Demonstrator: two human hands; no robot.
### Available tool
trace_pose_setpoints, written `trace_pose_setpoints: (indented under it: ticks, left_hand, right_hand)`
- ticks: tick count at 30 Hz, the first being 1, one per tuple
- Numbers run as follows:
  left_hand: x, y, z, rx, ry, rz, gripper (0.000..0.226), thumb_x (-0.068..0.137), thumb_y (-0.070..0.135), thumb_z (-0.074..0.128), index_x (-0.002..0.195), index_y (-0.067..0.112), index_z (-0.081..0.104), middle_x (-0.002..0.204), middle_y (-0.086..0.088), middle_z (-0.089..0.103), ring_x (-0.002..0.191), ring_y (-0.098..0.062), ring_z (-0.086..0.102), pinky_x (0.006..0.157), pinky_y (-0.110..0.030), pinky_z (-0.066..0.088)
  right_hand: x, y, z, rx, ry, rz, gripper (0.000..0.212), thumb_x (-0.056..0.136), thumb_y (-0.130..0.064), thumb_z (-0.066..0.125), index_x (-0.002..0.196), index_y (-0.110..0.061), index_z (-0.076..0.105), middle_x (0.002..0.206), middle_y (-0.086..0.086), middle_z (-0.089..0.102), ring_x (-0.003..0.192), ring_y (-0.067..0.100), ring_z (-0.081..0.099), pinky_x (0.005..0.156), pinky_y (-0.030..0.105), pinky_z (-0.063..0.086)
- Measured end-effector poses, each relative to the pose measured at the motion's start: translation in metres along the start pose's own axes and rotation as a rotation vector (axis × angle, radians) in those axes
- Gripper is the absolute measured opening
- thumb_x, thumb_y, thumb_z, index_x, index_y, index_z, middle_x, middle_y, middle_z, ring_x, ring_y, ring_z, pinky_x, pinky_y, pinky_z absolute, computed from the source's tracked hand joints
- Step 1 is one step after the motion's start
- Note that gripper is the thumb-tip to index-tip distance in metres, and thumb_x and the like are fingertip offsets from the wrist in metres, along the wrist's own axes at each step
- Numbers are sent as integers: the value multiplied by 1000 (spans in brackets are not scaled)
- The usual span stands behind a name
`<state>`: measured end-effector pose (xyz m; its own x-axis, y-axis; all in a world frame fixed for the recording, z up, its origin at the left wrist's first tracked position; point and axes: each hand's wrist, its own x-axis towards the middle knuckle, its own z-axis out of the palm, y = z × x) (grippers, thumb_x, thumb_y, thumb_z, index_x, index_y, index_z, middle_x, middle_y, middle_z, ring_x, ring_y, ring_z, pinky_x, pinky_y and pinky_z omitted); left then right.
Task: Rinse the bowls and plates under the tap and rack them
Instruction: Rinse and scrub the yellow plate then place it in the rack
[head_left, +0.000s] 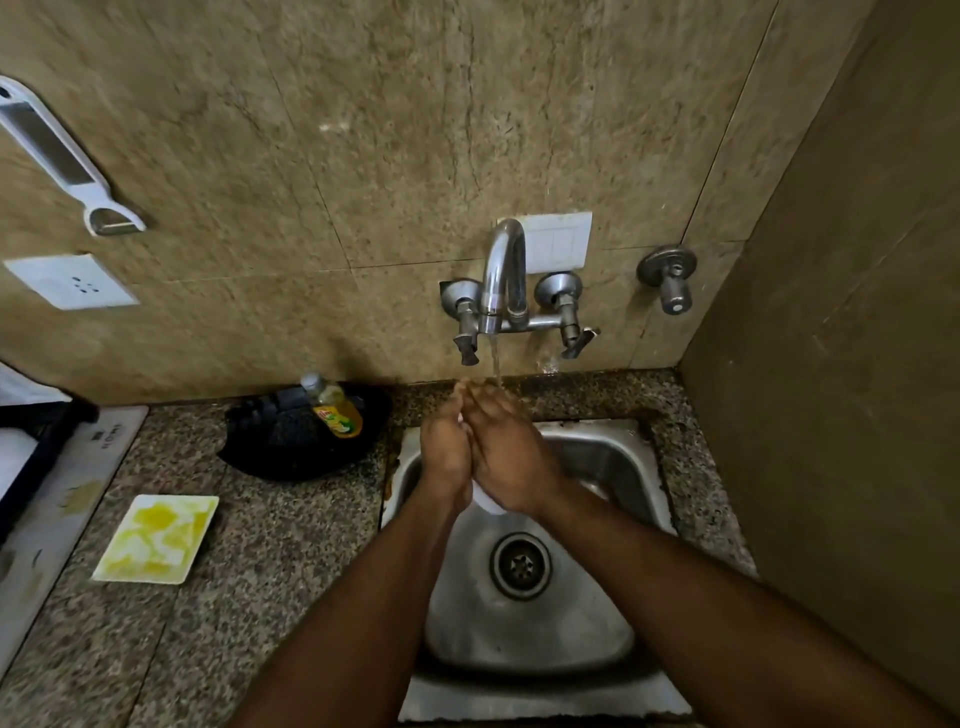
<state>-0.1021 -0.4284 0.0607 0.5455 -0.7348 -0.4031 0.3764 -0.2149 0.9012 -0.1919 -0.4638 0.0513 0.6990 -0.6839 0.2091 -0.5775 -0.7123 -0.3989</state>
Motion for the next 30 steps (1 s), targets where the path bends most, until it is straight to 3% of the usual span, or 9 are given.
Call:
trace_pose_setpoints:
  ticks: [2,4,8,13,17,19,24,27,30]
  left_hand:
    - [-1,-2,-4,26,11,25,33,109,19,45,100,21,77,99,5,80,96,-5,74,92,-24,57]
    - [-11,2,-2,80,51,76,32,107,18,48,92,17,77,93,-1,78,89,-9,74,78,-24,56]
    - [-26,-3,-1,134,57,184,38,106,25,54,73,18,71,77,-7,70,76,-20,65,73,-35,52]
    - [-31,-3,-8,95,2,130,32,104,28,56,83,19,78,91,-8,78,90,-28,71,83,-42,56]
    - [-24,15,1,186,-73,-7,29,101,16,51,100,-2,73,85,-11,71,74,-22,68,61,-25,54]
    - [-23,20,7,142,-58,-106,28,97,17,50,93,2,73,77,-10,72,66,-21,67,54,-26,52]
    - [-18,11,9,59,8,-47,43,104,24,50,67,17,72,66,0,71,76,-22,68,71,-34,54]
    - [-19,9,13,-8,30,-95,50,104,50,50,77,15,73,71,-1,75,74,-16,74,72,-32,57]
    - [-15,16,9,-70,2,-235,49,104,50,50,96,8,75,90,-11,78,90,-24,75,88,-39,60]
  right_hand:
    - [-6,-1,5,62,25,-23,57,103,-34,30,155,-12,41,160,6,41,150,20,34,123,41,27]
    - [-1,3,8,126,51,65,56,103,-34,28,152,-13,45,157,8,45,147,21,39,121,40,30]
    - [19,15,-6,442,-37,522,43,108,-36,35,129,-14,66,136,12,64,125,32,59,107,37,44]
    - [18,21,-15,852,-116,762,52,100,-53,48,147,-33,51,150,-2,53,129,23,55,112,37,41]
    - [9,17,0,818,33,565,41,101,-31,47,135,-19,65,137,5,65,124,21,61,105,28,44]
    - [8,14,3,679,97,425,40,99,-25,45,124,-11,73,128,9,71,119,22,64,104,27,44]
    - [9,14,5,457,202,248,43,98,-27,41,107,-10,78,110,9,77,103,24,69,99,41,49]
    - [-3,6,5,378,209,155,43,102,-26,33,102,-13,74,102,3,74,94,17,63,92,39,47]
    - [-10,2,3,259,203,63,43,103,-27,31,107,-11,71,105,5,72,98,18,59,94,39,45]
